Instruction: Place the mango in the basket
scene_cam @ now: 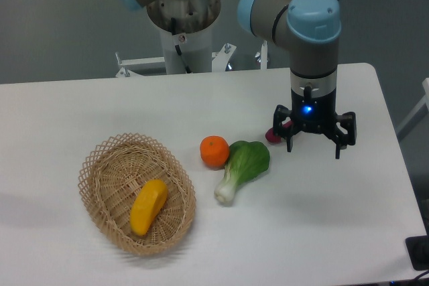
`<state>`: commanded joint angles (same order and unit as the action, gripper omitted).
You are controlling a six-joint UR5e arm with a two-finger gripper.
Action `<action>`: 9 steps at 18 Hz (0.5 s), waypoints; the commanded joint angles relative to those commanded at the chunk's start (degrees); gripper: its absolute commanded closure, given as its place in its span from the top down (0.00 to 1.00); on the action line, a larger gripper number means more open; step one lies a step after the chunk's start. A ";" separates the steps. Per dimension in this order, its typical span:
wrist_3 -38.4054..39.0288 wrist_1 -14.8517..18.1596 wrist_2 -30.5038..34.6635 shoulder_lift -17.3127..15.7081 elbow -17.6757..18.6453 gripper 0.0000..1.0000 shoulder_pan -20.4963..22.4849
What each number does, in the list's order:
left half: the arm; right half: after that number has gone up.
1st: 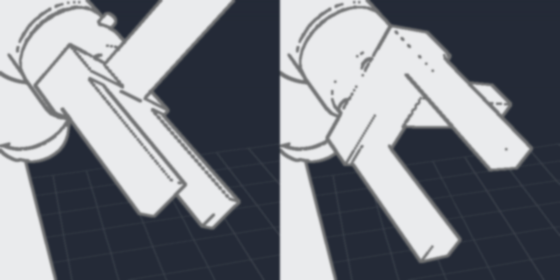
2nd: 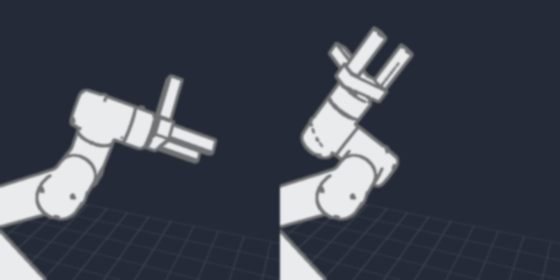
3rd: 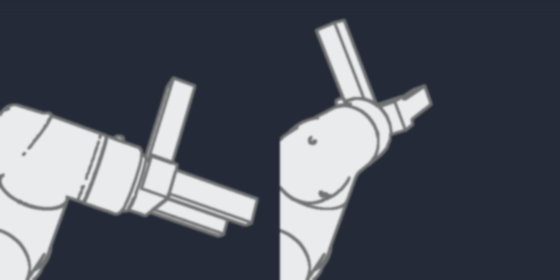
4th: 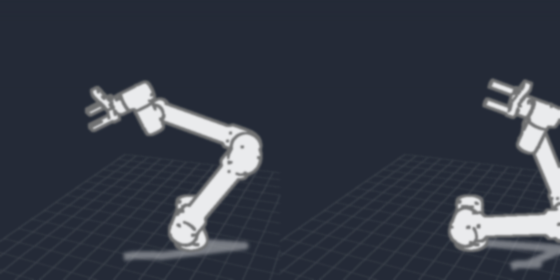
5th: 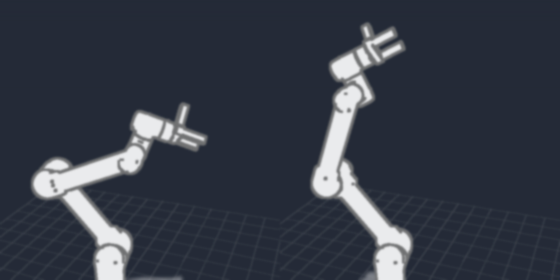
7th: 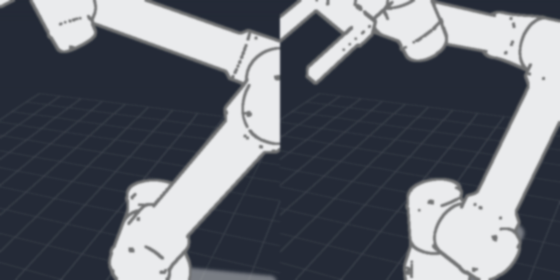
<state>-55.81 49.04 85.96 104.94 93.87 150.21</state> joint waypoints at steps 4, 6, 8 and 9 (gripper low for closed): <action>0.09 -0.18 0.00 0.00 0.09 1.00 -0.18; 0.09 -0.09 0.00 0.00 -0.26 1.00 -0.26; 0.00 -0.09 0.00 0.00 -0.35 1.00 -0.18; 0.00 -0.09 0.00 0.00 -0.27 1.00 -0.18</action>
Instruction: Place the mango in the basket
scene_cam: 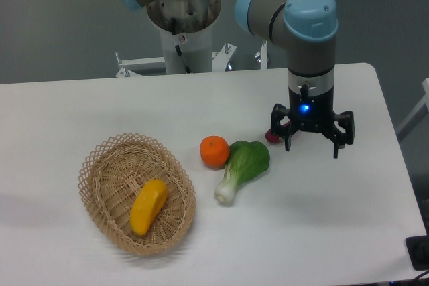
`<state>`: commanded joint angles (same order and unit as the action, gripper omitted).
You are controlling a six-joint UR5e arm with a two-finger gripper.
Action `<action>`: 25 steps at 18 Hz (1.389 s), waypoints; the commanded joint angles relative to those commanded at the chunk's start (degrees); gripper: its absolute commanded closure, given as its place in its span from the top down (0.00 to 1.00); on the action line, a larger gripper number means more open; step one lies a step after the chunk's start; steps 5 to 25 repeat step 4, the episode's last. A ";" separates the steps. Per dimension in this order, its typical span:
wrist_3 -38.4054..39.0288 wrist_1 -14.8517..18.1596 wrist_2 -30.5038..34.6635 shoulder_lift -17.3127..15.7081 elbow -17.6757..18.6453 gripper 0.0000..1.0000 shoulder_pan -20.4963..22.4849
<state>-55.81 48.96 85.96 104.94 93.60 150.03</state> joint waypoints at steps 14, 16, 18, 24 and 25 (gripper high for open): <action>0.00 0.00 0.00 0.00 0.26 1.00 0.00; 0.00 0.00 0.00 0.00 0.26 1.00 0.00; 0.00 0.00 0.00 0.00 0.26 1.00 0.00; 0.00 0.00 0.00 0.00 0.26 1.00 0.00; 0.00 0.00 0.00 0.00 0.26 1.00 0.00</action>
